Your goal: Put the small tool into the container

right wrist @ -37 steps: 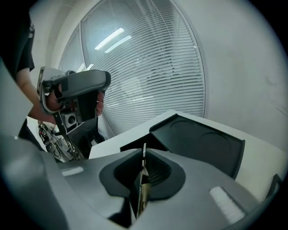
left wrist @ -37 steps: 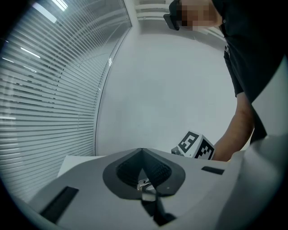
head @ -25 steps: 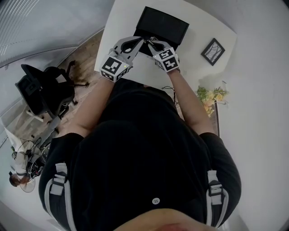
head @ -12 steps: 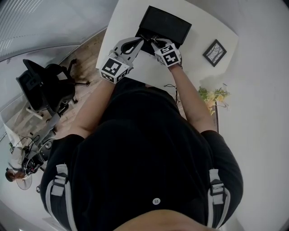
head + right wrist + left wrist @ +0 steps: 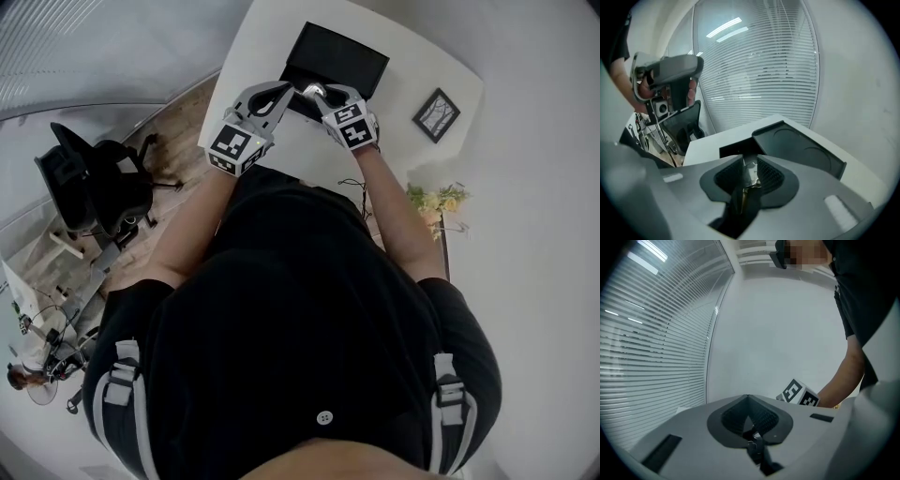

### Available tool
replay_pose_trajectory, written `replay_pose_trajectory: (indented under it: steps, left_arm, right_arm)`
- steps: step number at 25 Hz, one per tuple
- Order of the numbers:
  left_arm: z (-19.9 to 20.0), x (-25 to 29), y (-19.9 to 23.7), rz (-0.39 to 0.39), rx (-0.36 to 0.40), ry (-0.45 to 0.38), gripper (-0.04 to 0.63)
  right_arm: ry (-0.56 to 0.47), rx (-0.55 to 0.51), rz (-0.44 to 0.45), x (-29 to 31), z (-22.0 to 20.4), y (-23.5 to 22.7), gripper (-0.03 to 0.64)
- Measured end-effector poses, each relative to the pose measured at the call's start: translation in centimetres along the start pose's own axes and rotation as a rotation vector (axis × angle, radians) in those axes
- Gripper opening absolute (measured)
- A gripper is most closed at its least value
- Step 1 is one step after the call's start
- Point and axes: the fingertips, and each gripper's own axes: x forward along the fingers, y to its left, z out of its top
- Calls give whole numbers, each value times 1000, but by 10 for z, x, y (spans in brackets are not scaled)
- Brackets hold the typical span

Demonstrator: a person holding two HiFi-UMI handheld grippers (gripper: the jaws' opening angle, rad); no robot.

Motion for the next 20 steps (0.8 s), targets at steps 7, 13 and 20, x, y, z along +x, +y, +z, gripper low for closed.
replay_pose_trajectory:
  steps: [7, 13, 20]
  left_arm:
    - [29, -6, -24, -8, 34, -40, 8]
    - [46, -8, -40, -32, 45, -67, 8]
    - [71, -11, -56, -68, 68, -100, 8]
  right_arm:
    - [-172, 6, -16, -71, 38, 8, 103]
    - [-321, 7, -32, -121, 72, 15, 52]
    - [-484, -31, -59, -178, 111, 29, 11]
